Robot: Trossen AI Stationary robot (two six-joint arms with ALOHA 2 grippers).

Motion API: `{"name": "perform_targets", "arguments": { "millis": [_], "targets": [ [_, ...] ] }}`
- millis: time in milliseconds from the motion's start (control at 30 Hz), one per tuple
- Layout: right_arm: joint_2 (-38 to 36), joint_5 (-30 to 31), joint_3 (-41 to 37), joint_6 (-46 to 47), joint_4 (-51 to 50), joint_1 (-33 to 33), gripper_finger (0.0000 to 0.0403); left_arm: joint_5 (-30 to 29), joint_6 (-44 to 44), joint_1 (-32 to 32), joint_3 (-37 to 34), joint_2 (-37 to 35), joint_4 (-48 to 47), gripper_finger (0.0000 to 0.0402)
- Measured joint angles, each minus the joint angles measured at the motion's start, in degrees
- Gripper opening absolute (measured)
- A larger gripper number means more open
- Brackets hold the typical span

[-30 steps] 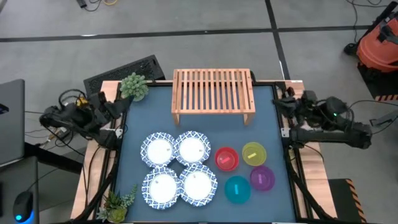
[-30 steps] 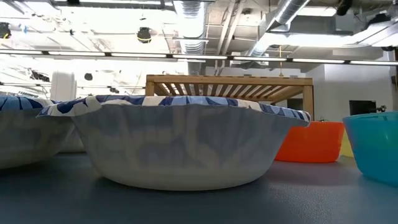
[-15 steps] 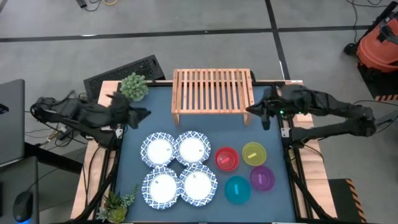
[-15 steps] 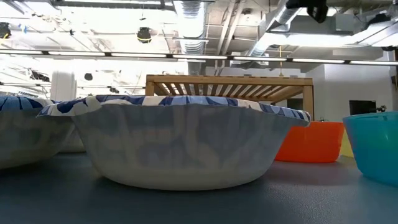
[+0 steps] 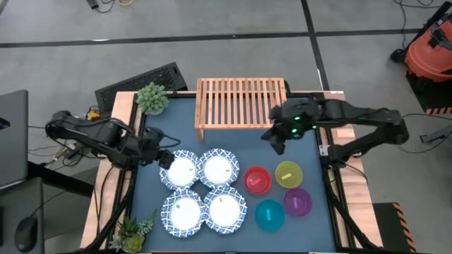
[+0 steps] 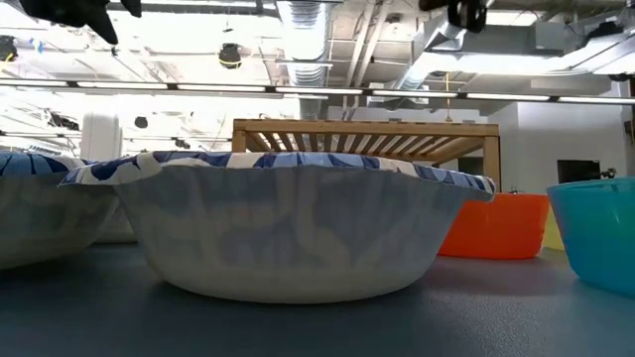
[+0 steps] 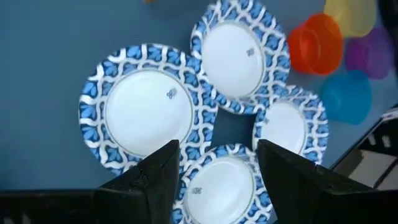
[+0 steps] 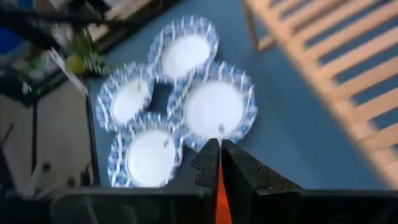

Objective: Place and stack bowls onto a shelf
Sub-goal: Put the top right white patterned bowl on the shelf

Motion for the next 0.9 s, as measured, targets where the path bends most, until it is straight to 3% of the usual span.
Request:
{"name": "perform_targets", "arguments": {
  "millis": [167,300,433,667,900],
  "targets": [
    [7.5,-1.5,0.0,-1.3,-2.0,2.5,0.0083,1.2,0.4,0.0,0.0,1.7,3.6,0.0201],
    [14.2,-1.5,0.0,-2.5,-2.1,3.7,0.0120,0.3,3.3,0.0,0.0,1.5,12.7,0.0201],
    [19.5,-1.4,0.0,1.3,-1.2,3.4,0.0156,-4.1,6.8,0.0,0.0,0.0,22.2,0.0201],
    [28.2,0.1,0.0,8.2,5.8,2.8,0.0196,-18.1,16.5,0.0,0.0,-2.1,37.6,0.0201],
    [33.8,-0.5,0.0,17.0,9.9,2.8,0.0204,-20.9,31.1,0.0,0.0,-2.4,57.4,0.0201]
  ]
}}
